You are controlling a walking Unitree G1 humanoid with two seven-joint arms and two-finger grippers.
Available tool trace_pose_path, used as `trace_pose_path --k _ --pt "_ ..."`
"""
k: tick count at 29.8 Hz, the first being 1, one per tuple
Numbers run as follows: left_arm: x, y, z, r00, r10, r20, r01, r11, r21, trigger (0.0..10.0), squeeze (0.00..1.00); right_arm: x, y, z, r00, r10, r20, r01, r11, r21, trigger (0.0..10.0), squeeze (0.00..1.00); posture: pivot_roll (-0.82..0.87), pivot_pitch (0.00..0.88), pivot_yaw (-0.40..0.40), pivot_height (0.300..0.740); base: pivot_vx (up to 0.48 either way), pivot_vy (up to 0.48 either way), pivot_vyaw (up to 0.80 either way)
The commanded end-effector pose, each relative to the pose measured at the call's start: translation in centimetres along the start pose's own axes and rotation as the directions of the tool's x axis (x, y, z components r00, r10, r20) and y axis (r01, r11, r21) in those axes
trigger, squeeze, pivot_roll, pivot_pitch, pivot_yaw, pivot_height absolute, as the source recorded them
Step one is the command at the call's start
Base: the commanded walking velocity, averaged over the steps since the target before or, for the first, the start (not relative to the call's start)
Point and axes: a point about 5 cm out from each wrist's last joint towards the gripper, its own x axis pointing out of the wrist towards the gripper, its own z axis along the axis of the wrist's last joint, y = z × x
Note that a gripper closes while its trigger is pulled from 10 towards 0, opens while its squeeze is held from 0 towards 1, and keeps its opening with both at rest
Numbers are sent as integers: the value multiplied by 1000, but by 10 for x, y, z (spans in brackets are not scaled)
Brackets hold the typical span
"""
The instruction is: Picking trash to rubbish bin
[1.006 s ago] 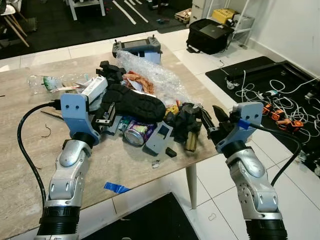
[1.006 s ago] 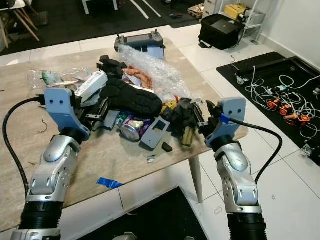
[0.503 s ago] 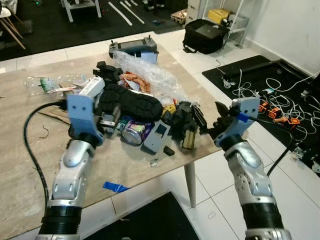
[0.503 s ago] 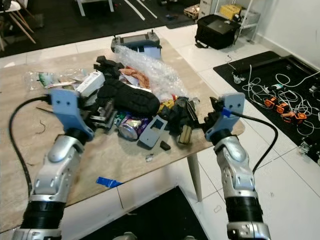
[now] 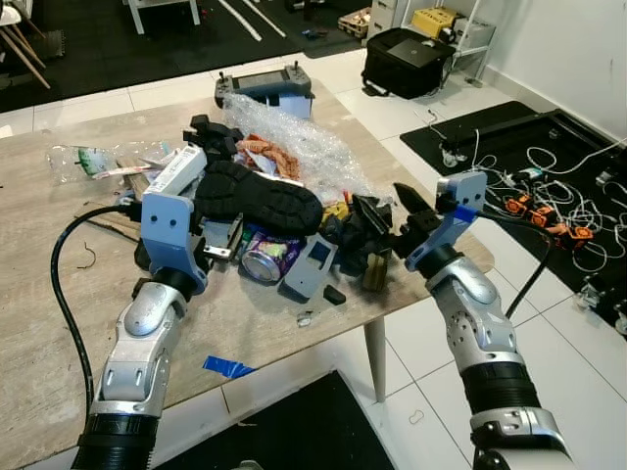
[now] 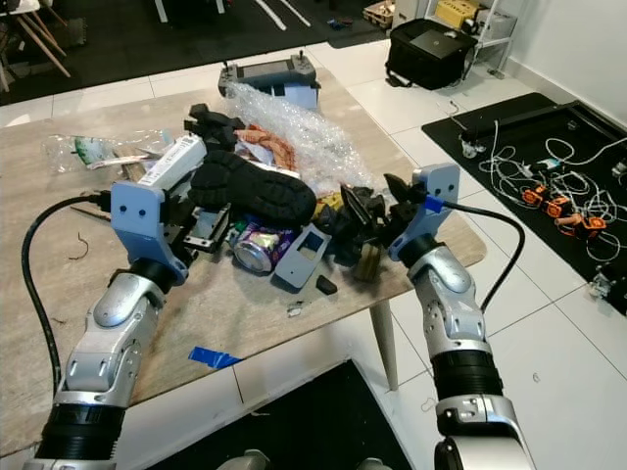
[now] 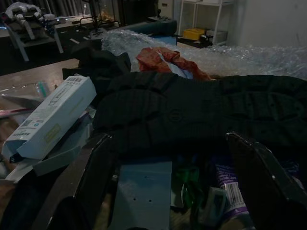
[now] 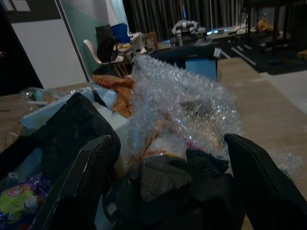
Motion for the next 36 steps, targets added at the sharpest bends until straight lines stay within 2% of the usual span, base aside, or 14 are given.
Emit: trace_pose_path --k 1,8,15,20,21,22,23,26,29,30,31,34,35,36 --pt "-3 2 1 1000 -6 9 6 1000 6 10000 0 0 -1 -2 1000 5 0 -5 1000 1 10000 1000 47 212 41 740 0 0 0" --pt "-5 0 2 999 -31 12 31 999 5 10000 0 5 -5 -7 998 5 -67 -7 1000 -28 10000 1000 50 214 42 740 0 0 0" --pt "-6 -3 2 999 -35 12 35 999 1 10000 0 5 -15 -13 988 -59 -142 47 995 -84 10000 1000 50 212 42 740 0 0 0" --pt "-7 -3 4 998 -66 24 67 998 -8 10000 0 6 -19 -15 983 -80 -165 67 994 -85 10000 1000 45 212 45 740 0 0 0" --pt "-8 -5 7 992 -122 39 123 992 -19 10000 0 5 -20 -15 981 -89 -174 75 993 -87 10000 169 45 212 45 740 0 0 0" --pt "-10 -6 9 986 -162 49 163 986 -27 10000 0 5 -21 -16 979 -94 -179 79 993 -88 10000 169 41 200 45 740 0 0 0" --pt "-13 -9 14 971 -228 72 232 972 -47 10000 0 5 -21 -17 978 -97 -184 82 993 -88 10000 0 43 193 44 740 0 0 0" --pt "-19 -18 24 924 -367 111 377 921 -95 10000 0 4 -23 -19 976 -103 -191 87 992 -90 10000 0 46 184 43 740 0 0 0" --pt "-26 -32 31 852 -512 109 522 844 -118 10000 0 4 -23 -21 974 -112 -198 95 991 -95 10000 0 52 167 43 740 0 0 0" --pt "-26 -32 31 852 -512 109 522 844 -118 10000 0 4 -23 -21 974 -112 -198 95 991 -95 10000 0 52 167 43 740 0 0 0" --pt "-29 -41 31 811 -578 87 585 806 -94 10000 0 4 -23 -23 972 -115 -204 96 991 -98 10000 0 52 158 44 740 0 0 0" --pt "-31 -48 30 784 -617 71 621 780 -77 10000 0 4 -23 -23 971 -116 -208 97 990 -100 10000 0 52 158 44 740 0 0 0" --pt "-35 -60 27 741 -671 41 672 740 -37 10000 0 5 -21 -25 969 -112 -222 89 990 -108 10000 0 47 144 46 740 0 0 0" --pt "-35 -60 27 741 -671 41 672 740 -37 10000 0 5 -21 -25 969 -112 -222 89 990 -108 10000 0 47 144 46 740 0 0 0"
